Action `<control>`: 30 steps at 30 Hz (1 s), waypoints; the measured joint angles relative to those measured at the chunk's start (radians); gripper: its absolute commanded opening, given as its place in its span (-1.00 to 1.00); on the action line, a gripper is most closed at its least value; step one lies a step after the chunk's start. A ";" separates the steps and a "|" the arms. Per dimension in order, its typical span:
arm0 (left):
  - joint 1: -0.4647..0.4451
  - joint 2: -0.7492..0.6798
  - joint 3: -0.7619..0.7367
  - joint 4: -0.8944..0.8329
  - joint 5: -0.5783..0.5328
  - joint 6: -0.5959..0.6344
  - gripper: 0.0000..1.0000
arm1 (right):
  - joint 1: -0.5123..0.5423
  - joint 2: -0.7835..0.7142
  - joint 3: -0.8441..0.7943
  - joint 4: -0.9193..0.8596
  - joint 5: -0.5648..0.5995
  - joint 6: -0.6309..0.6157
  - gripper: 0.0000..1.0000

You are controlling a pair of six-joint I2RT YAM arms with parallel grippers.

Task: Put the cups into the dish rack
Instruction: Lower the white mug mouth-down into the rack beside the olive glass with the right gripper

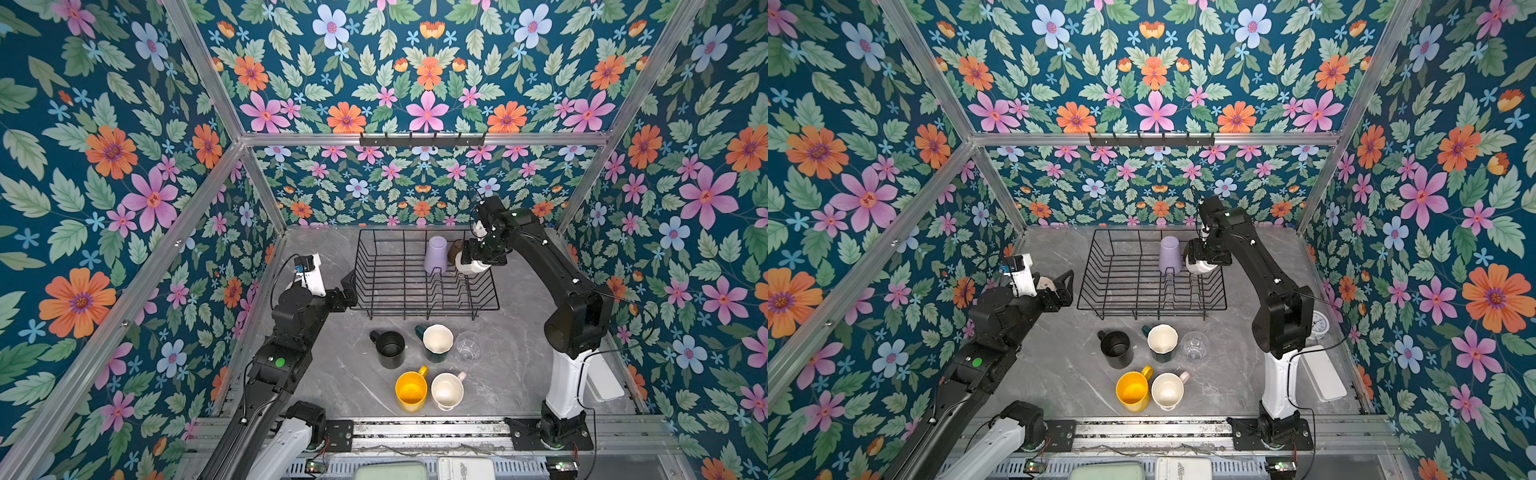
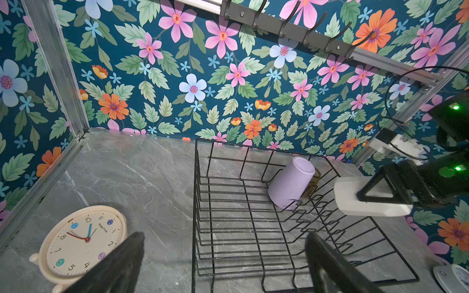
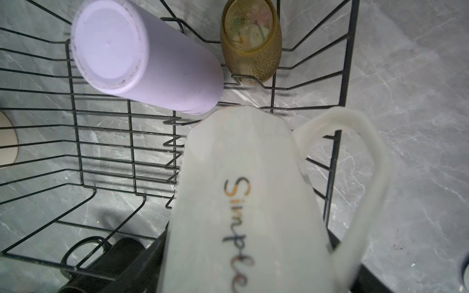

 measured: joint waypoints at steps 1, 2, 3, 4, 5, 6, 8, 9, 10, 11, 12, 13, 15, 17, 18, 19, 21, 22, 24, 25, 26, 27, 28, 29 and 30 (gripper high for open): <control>0.000 -0.002 -0.001 -0.003 0.000 0.000 0.99 | -0.001 0.014 0.015 -0.009 0.000 0.000 -1.00; 0.000 -0.003 -0.002 -0.005 0.000 0.000 0.99 | -0.003 0.030 0.031 -0.016 -0.001 0.000 -1.00; 0.000 -0.003 -0.002 -0.005 0.000 0.000 0.99 | -0.003 0.043 0.043 -0.022 0.000 0.000 -1.00; 0.000 -0.004 -0.002 -0.005 0.000 0.000 0.99 | -0.005 0.058 0.058 -0.026 -0.001 0.000 -1.00; 0.000 -0.005 -0.002 -0.006 0.001 0.000 0.99 | -0.005 0.076 0.075 -0.034 -0.001 0.000 -1.00; 0.000 -0.006 -0.002 -0.006 0.001 0.000 0.99 | -0.005 0.091 0.089 -0.039 0.000 0.000 -1.00; 0.000 -0.008 -0.002 -0.005 0.001 0.000 0.99 | -0.005 0.123 0.122 -0.051 -0.002 0.000 -1.00; 0.000 -0.008 -0.002 -0.005 0.001 0.000 0.99 | -0.005 0.135 0.134 -0.056 -0.001 0.000 -1.00; 0.000 -0.007 -0.002 -0.006 0.002 0.000 0.99 | -0.005 0.148 0.149 -0.063 -0.001 0.000 -1.00; 0.000 -0.008 -0.002 -0.007 0.004 0.000 0.99 | -0.005 0.163 0.167 -0.069 -0.001 0.000 -1.00; 0.000 -0.008 -0.002 -0.007 0.005 0.000 0.99 | -0.005 0.176 0.182 -0.074 -0.001 0.000 -1.00; 0.000 -0.008 -0.002 -0.006 0.005 0.000 0.99 | -0.005 0.190 0.198 -0.082 -0.001 0.000 -1.00; 0.000 -0.008 -0.002 -0.007 0.005 0.000 0.99 | -0.005 0.220 0.225 -0.098 -0.002 0.000 -1.00; 0.000 -0.008 -0.004 -0.008 0.005 0.000 0.99 | -0.006 0.246 0.241 -0.107 -0.001 0.000 -1.00; 0.000 -0.009 -0.005 -0.008 0.005 0.000 0.99 | -0.006 0.257 0.245 -0.109 -0.001 0.000 -1.00; 0.000 -0.009 -0.005 -0.010 0.005 0.000 0.99 | -0.006 0.268 0.248 -0.109 -0.001 0.000 -1.00; 0.000 -0.009 -0.005 -0.012 0.005 0.000 0.99 | -0.006 0.284 0.249 -0.109 -0.001 0.000 -1.00; 0.000 -0.009 -0.005 -0.012 0.005 0.000 0.99 | -0.006 0.292 0.251 -0.111 -0.001 0.000 -1.00; 0.000 -0.009 -0.005 -0.012 0.005 0.000 0.99 | -0.006 0.304 0.253 -0.109 -0.002 0.000 -1.00; 0.000 -0.009 -0.005 -0.012 0.005 0.000 0.99 | -0.006 0.309 0.253 -0.109 -0.002 0.001 -1.00; 0.000 -0.008 -0.005 -0.012 0.005 0.000 0.99 | -0.006 0.315 0.254 -0.108 -0.002 0.001 -1.00; 0.000 -0.008 -0.005 -0.012 0.005 0.000 0.99 | -0.006 0.320 0.254 -0.108 -0.002 0.001 -1.00; 0.000 -0.008 -0.005 -0.012 0.005 0.000 0.99 | -0.006 0.327 0.254 -0.107 -0.002 0.002 -1.00; 0.000 -0.008 -0.005 -0.012 0.005 0.000 0.99 | -0.006 0.332 0.254 -0.103 -0.005 0.005 -0.90; 0.000 -0.007 -0.005 -0.012 0.005 0.000 0.99 | -0.006 0.335 0.254 -0.100 -0.005 0.006 -0.81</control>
